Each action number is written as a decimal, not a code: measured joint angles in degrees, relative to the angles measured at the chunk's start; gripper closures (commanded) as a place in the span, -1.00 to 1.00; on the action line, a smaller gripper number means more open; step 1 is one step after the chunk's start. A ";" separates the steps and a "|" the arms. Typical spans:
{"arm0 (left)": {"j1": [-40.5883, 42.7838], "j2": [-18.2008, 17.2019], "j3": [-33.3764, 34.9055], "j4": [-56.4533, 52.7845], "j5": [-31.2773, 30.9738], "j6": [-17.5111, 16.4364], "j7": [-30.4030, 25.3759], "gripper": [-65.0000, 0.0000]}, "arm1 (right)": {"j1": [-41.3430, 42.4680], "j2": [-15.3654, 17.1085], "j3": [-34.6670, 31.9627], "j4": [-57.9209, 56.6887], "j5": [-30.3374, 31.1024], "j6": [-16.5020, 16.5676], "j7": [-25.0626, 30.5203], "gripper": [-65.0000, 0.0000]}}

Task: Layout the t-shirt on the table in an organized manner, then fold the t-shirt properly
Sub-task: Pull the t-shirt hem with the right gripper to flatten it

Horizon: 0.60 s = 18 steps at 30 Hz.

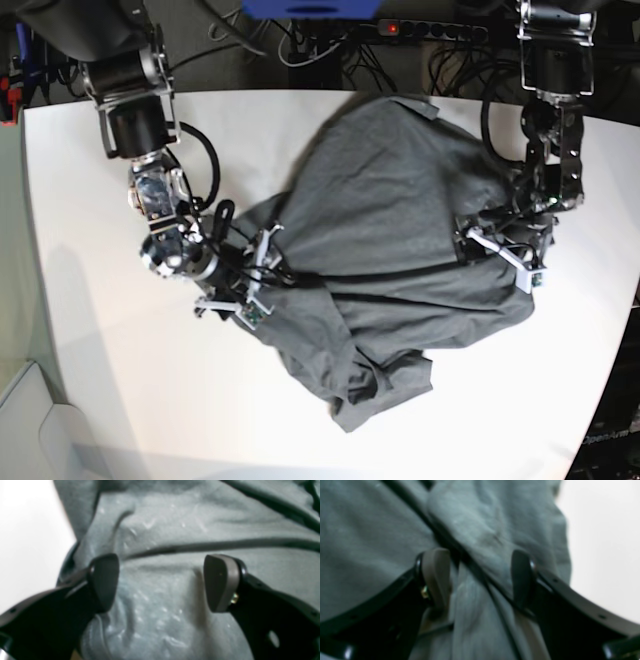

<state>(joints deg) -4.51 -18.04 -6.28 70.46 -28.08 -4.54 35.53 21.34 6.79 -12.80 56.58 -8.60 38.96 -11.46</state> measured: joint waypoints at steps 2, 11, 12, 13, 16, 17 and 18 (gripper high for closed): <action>-0.04 0.00 0.00 -0.02 -0.09 0.02 0.04 -0.59 | 0.07 0.00 0.15 -1.79 -0.13 -0.02 1.90 -0.10; -0.11 0.00 -0.04 -0.07 0.00 0.02 0.15 -0.59 | 3.08 -0.15 0.00 -11.08 0.11 -10.82 9.31 0.72; -0.11 0.00 -0.07 -0.07 -0.02 0.04 0.15 -0.59 | 3.43 -0.15 0.76 -11.32 0.13 -11.54 9.38 0.95; -0.11 0.00 -0.07 -0.07 0.00 0.04 0.17 -0.59 | 3.56 -0.26 2.78 -11.19 0.11 -12.13 9.44 1.00; -0.11 -0.04 -0.07 -0.07 -0.13 0.02 0.17 -0.59 | 3.39 -0.11 12.37 -7.89 0.04 -13.86 9.18 0.93; -0.11 -0.04 -0.07 -0.22 -0.20 0.00 0.15 -0.59 | 3.41 -0.13 16.68 -6.16 0.37 -14.21 8.98 0.91; -0.13 -0.07 -0.07 -0.35 -0.24 0.00 0.02 -0.59 | 3.48 -0.26 20.28 -4.72 1.77 -14.60 9.18 0.90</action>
<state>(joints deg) -4.64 -18.11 -6.35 70.11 -28.32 -4.54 35.55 24.82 6.52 7.49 51.86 -6.83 24.36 -2.28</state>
